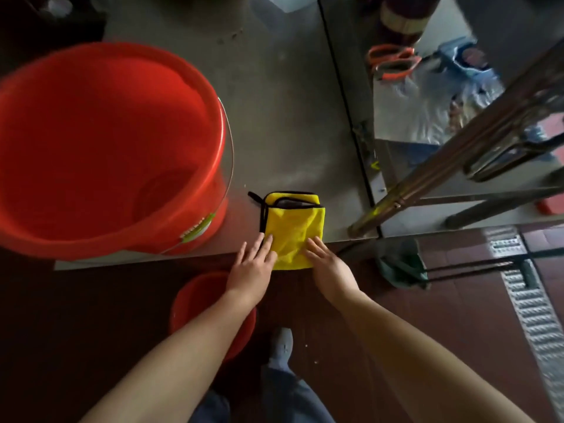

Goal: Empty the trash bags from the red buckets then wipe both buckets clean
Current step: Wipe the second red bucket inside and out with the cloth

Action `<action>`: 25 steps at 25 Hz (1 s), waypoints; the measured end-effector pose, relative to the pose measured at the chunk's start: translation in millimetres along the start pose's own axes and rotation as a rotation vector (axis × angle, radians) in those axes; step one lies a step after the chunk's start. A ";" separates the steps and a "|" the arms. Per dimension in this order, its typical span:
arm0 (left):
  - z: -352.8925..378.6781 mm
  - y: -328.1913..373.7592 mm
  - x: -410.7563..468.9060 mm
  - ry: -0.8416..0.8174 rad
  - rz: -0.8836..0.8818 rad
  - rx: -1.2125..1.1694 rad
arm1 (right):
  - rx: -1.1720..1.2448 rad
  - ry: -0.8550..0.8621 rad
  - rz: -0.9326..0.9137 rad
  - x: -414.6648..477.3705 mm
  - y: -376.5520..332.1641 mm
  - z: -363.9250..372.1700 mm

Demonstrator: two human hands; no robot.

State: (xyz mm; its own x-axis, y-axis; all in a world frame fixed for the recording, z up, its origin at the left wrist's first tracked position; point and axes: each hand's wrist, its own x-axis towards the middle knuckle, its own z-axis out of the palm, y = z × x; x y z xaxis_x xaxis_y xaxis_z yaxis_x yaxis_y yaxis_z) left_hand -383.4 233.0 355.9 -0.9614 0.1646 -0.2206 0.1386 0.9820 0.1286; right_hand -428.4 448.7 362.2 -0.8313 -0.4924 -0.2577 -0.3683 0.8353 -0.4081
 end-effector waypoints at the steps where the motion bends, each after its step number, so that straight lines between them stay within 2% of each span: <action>1: 1.1 -1.1 3.8 -0.016 -0.007 0.010 | -0.019 0.021 0.001 3.2 1.1 0.1; 5: -7.1 0.9 21.2 -0.053 -0.042 0.023 | -0.122 0.014 0.071 18.6 1.9 -7.0; 12: -61.8 7.0 -18.3 -0.079 0.020 0.172 | -0.310 -0.235 0.152 5.1 -31.6 -58.0; 14: -89.0 2.4 -32.7 -0.063 0.045 0.198 | -0.347 -0.249 0.148 -1.8 -51.0 -75.5; 17: -137.5 -9.2 -48.2 0.027 0.143 0.306 | -0.208 -0.146 0.198 2.5 -86.7 -109.4; 19: -173.7 -20.1 -54.2 0.174 0.226 0.353 | -0.071 -0.015 0.212 13.1 -111.4 -140.0; 22: -229.9 -46.5 -68.4 0.390 0.264 0.424 | -0.047 0.162 0.084 27.3 -160.3 -186.7; 25: -268.4 -82.1 -82.9 0.451 0.225 0.399 | 0.104 0.358 -0.005 38.3 -208.4 -216.2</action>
State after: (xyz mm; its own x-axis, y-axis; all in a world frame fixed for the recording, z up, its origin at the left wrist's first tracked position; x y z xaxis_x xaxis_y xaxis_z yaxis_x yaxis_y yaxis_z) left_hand -378.9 113.8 623.2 -0.8920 0.4005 0.2094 0.3425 0.9014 -0.2648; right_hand -473.6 308.6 626.7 -0.9293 -0.3645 0.0601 -0.3440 0.7947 -0.5001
